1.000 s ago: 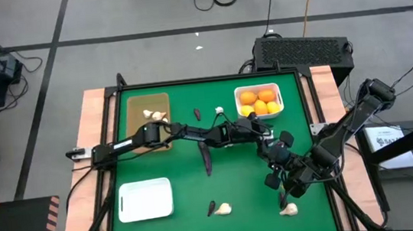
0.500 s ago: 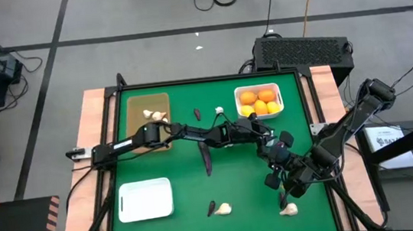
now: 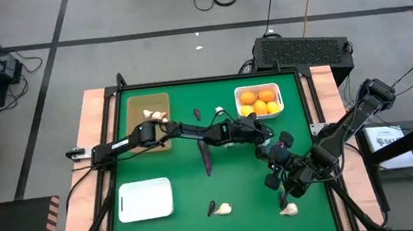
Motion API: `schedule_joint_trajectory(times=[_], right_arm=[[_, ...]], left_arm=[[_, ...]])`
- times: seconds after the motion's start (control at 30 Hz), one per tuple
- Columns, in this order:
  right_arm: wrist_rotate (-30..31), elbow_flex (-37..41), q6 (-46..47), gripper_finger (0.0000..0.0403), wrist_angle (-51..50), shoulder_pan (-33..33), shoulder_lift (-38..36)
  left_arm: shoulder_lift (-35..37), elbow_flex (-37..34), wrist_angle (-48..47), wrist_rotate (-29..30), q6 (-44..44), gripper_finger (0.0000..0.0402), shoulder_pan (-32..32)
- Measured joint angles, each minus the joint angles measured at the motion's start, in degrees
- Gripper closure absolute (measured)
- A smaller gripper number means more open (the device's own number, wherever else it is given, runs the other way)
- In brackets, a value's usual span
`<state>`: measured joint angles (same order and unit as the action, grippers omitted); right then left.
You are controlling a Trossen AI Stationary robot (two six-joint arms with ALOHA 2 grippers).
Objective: Sort produce into baskets
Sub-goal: Put the white garlic into the orange bin
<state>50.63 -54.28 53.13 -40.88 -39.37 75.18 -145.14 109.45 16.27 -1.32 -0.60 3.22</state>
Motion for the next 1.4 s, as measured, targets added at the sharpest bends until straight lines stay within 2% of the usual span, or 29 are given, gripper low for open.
schedule_joint_trajectory(times=[0.1, 0.27, 0.53, 0.67, 0.8, 0.97, 1.27, 1.4], right_arm=[[-0.2, 0.0, 0.2, 0.0403, 0.0, -0.1, 0.0], [-1.5, 0.0, 0.3, 0.0403, 0.2, -0.1, 0.0], [-1.5, 0.0, 0.6, 0.0403, 0.2, -0.1, 0.0], [-1.5, 0.0, 0.6, 0.0403, 0.1, -0.1, 0.0], [-1.5, 1.0, 1.2, 0.0403, 0.4, -0.1, 0.0], [-1.5, 4.0, 2.6, 0.0403, 0.4, -0.1, 0.0], [-0.8, 5.2, 3.3, 0.0403, 0.5, 0.2, 0.0], [3.1, 5.2, 3.1, 0.0403, 3.2, 1.4, 0.0]], left_arm=[[3.6, 0.0, -8.8, 0.0, 0.1, 0.0386, 0.0], [8.4, 0.0, -24.4, -0.3, 7.0, 0.0386, 0.0], [16.8, 0.0, -49.3, -0.1, 13.5, 0.0386, -0.1], [21.7, -2.6, -57.9, -1.8, 14.5, 0.0386, 0.2], [29.9, -9.9, -61.4, -1.7, 13.3, 0.0386, 1.1], [43.6, -24.9, -60.1, 0.6, 9.3, 0.0386, 2.2], [68.0, -48.5, -59.2, 18.9, -4.2, 0.0386, 4.0], [75.0, -56.5, -59.2, 22.9, -10.3, 0.0386, 5.1]])
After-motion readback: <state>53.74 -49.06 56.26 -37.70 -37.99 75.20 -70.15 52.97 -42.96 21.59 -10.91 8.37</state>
